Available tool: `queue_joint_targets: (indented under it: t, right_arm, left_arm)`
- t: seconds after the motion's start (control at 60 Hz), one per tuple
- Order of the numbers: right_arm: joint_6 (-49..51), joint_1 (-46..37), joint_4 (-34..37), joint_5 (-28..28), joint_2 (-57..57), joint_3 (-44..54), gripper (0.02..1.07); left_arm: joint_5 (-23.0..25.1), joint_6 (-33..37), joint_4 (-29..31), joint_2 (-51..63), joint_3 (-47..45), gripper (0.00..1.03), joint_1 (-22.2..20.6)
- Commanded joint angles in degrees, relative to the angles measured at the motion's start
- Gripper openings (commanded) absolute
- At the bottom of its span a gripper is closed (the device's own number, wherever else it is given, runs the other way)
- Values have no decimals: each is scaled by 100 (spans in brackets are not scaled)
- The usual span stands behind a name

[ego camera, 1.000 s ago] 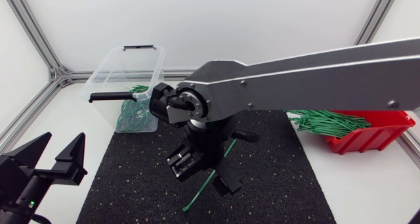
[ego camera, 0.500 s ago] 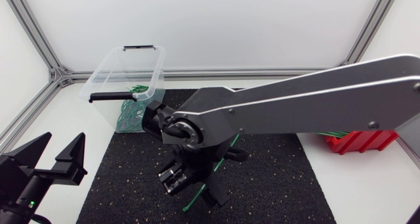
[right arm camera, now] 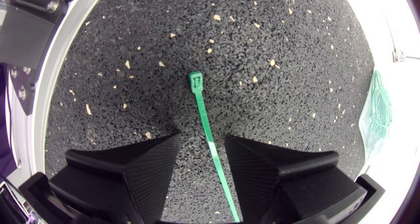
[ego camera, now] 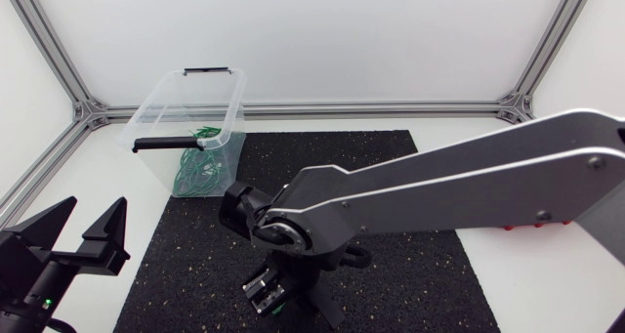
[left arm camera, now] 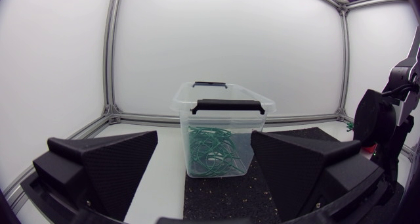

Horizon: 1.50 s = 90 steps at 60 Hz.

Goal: Take a green cable tie from the red box, thread the tail through the head to close it, then place it in the transparent bin on the left.

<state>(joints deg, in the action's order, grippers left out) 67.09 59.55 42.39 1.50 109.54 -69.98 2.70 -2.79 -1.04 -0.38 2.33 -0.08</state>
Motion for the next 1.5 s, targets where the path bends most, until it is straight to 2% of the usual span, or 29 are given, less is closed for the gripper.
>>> queue_joint_targets:
  t: [0.0, 0.083, 0.167, 0.317, 0.817, 0.9, 1.017, 1.1, 1.25, 1.3, 1.367, 1.483]
  right_arm:
    - [-64, 39, -108, 0, -29, 195, 44]
    - [-64, 22, -161, 17, -29, 230, 42]
    - [-38, 13, -170, 17, -11, 212, 31]
    - [-12, -14, -135, 26, 77, 177, 27]
    - [103, -154, -108, 0, 165, -69, 25]
    - [138, -154, -91, 0, 191, -104, 26]
    - [138, -128, -64, 8, 209, -166, 45]
    - [129, -119, -29, 8, 235, -218, 51]
    - [129, -119, 76, 8, 349, -271, 51]
    - [129, -128, 147, 8, 393, -297, 50]
    - [129, -128, 182, 8, 419, -297, 42]
    - [138, -137, 296, 0, 516, -306, 24]
  left_arm:
    - [29, 41, 60, -32, -242, 100, -45]
    - [29, 41, 60, -32, -242, 100, -45]
    - [29, 41, 60, -32, -242, 100, -45]
    - [29, 41, 60, -32, -242, 100, -36]
    - [29, 41, 60, -32, -242, 100, -45]
    - [29, 41, 60, -32, -242, 100, -45]
    - [29, 41, 60, -32, -242, 100, -45]
    - [29, 41, 60, -32, -242, 100, -45]
    - [29, 41, 60, -32, -242, 100, -45]
    - [29, 41, 60, -32, -242, 100, -45]
    - [29, 41, 60, -32, -242, 100, -45]
    - [29, 41, 60, -32, -242, 100, -45]
